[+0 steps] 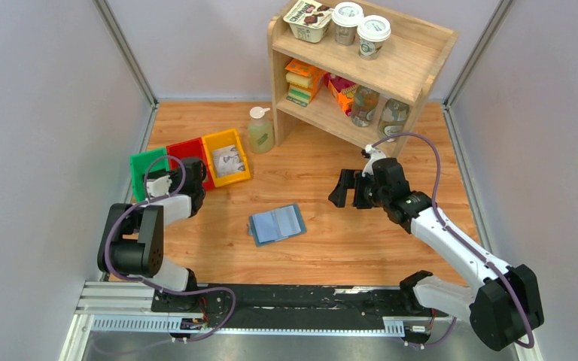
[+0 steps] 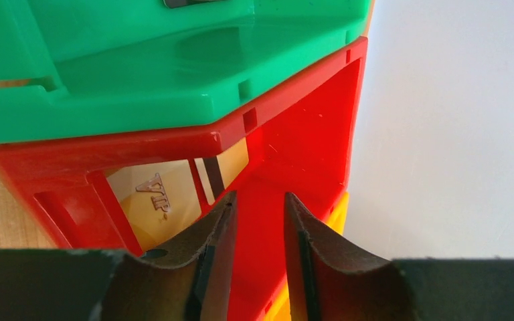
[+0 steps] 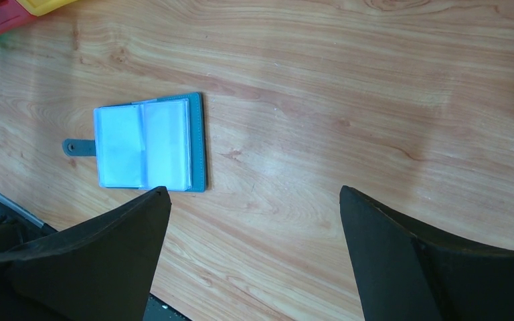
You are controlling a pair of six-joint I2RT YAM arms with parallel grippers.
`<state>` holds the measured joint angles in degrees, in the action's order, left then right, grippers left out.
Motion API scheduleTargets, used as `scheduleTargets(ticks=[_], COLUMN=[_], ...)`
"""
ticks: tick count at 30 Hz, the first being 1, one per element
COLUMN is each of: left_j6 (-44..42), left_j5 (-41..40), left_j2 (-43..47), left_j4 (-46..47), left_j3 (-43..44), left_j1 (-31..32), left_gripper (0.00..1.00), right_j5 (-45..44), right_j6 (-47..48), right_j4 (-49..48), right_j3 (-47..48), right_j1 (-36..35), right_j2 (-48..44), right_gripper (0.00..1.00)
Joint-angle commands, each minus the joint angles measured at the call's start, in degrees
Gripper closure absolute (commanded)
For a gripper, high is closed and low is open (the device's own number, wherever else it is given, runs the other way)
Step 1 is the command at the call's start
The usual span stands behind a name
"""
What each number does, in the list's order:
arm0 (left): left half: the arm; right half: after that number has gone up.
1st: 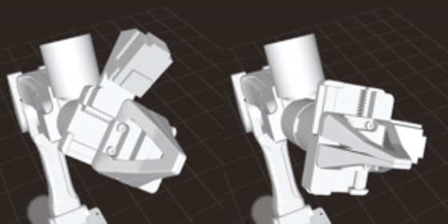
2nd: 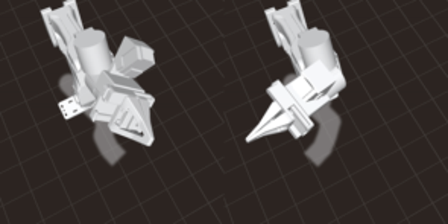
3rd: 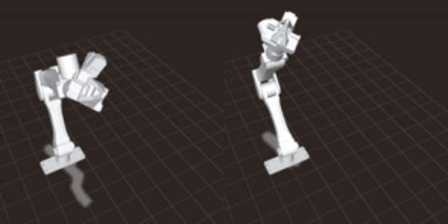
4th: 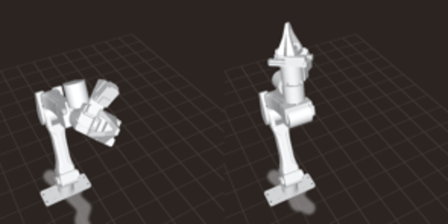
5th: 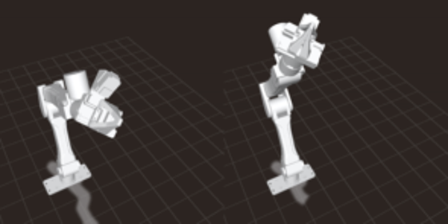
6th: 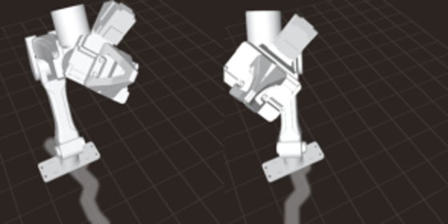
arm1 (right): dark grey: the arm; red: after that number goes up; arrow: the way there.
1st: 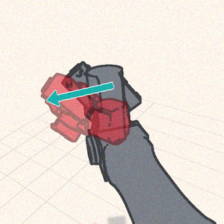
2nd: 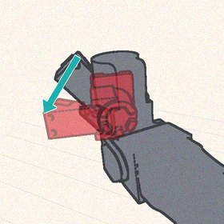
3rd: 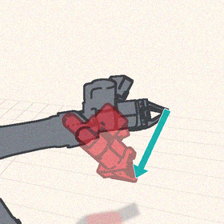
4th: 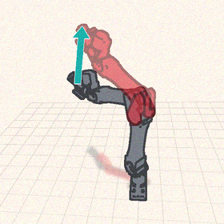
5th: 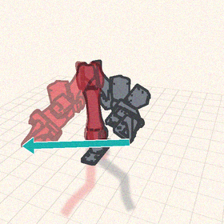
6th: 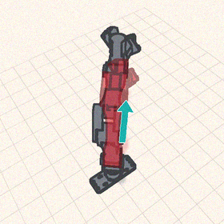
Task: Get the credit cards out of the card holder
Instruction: Place the credit card in the storage box.
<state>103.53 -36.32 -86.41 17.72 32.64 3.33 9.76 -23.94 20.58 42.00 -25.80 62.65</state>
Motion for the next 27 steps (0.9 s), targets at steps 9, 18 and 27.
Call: scheduleTargets(ticks=[9,18,27], left_j6=[-4.27,-29.31,-47.53], left_j5=[9.84,34.00,43.08], left_j2=[12.75,21.19,22.34], left_j4=[-2.59,-17.00,-28.86], left_j3=[-2.94,3.13,4.01], left_j1=[-0.34,2.64,19.77], left_gripper=[0.58,0.46,0.40], right_j5=[2.81,6.41,5.36], right_j6=[-1.02,-3.39,-5.23], right_j4=[-2.12,-2.21,-2.12], right_j3=[-0.08,1.51,6.51], right_j1=[0.14,-0.48,-7.41], right_j2=[-0.96,3.26,11.69], right_gripper=[0.00,0.06,0.19])
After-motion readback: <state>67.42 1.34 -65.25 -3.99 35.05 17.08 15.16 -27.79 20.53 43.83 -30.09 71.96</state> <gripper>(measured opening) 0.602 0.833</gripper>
